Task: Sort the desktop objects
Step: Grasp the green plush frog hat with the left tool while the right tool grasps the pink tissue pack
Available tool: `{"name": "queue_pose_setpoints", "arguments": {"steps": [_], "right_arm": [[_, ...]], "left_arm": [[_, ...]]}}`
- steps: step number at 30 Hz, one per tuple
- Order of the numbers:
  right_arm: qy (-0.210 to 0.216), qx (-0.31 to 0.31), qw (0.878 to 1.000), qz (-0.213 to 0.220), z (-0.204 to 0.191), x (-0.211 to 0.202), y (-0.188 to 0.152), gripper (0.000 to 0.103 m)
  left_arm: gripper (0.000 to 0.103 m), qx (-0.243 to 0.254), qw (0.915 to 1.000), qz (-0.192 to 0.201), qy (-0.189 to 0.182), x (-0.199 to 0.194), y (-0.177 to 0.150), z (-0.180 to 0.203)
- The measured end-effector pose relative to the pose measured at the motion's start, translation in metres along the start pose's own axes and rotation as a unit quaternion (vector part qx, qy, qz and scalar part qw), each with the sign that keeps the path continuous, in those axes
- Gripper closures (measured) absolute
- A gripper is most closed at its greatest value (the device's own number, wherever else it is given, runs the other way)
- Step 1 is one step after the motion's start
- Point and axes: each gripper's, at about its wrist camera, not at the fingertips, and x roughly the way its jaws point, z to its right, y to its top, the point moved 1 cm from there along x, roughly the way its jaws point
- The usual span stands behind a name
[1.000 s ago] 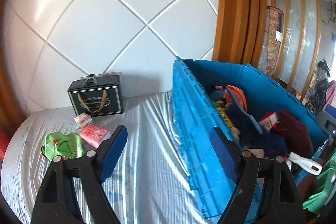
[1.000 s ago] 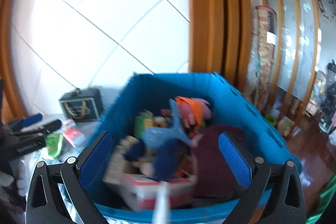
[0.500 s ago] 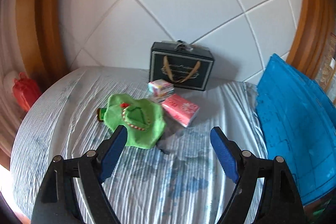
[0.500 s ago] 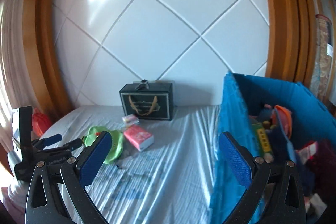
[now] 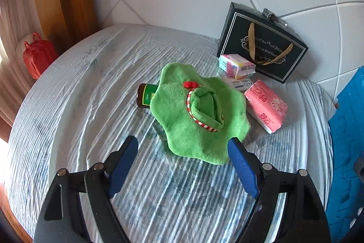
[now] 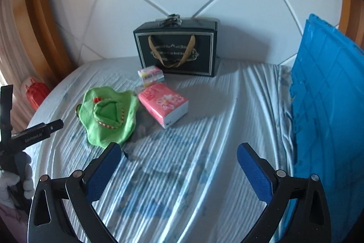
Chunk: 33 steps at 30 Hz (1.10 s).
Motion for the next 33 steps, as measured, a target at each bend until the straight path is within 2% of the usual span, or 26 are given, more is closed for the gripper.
{"name": "queue_pose_setpoints", "arguments": {"steps": [9, 14, 20, 22, 25, 29, 32, 33], "right_arm": [[0.027, 0.006, 0.998, -0.061, 0.005, 0.123, 0.024, 0.000], [0.047, -0.015, 0.995, -0.081, -0.006, 0.180, 0.034, 0.000], [0.063, -0.054, 0.992, -0.090, -0.013, 0.228, 0.043, 0.000], [0.070, -0.061, 0.992, -0.090, -0.013, 0.239, 0.044, 0.000], [0.088, -0.071, 0.990, -0.085, -0.011, 0.251, 0.047, 0.000], [0.104, -0.078, 0.988, -0.084, -0.011, 0.266, 0.047, 0.000], [0.096, -0.083, 0.987, -0.094, -0.014, 0.277, 0.039, 0.000], [0.091, -0.089, 0.989, -0.081, -0.016, 0.276, 0.038, 0.000]], "left_arm": [[0.022, 0.007, 0.9983, -0.052, 0.026, 0.115, 0.029, 0.014], [0.022, 0.014, 0.9967, -0.073, 0.033, 0.152, 0.028, 0.019], [0.022, 0.026, 0.9967, -0.067, 0.039, 0.170, 0.029, 0.024], [0.011, 0.025, 0.9968, -0.064, 0.042, 0.175, 0.029, 0.024], [0.000, 0.035, 0.9965, -0.058, 0.049, 0.182, 0.028, 0.027], [0.000, 0.041, 0.9964, -0.055, 0.049, 0.181, 0.027, 0.028], [0.000, 0.044, 0.9963, -0.057, 0.046, 0.175, 0.021, 0.024], [0.003, 0.039, 0.9968, -0.054, 0.044, 0.173, 0.019, 0.022]]}}
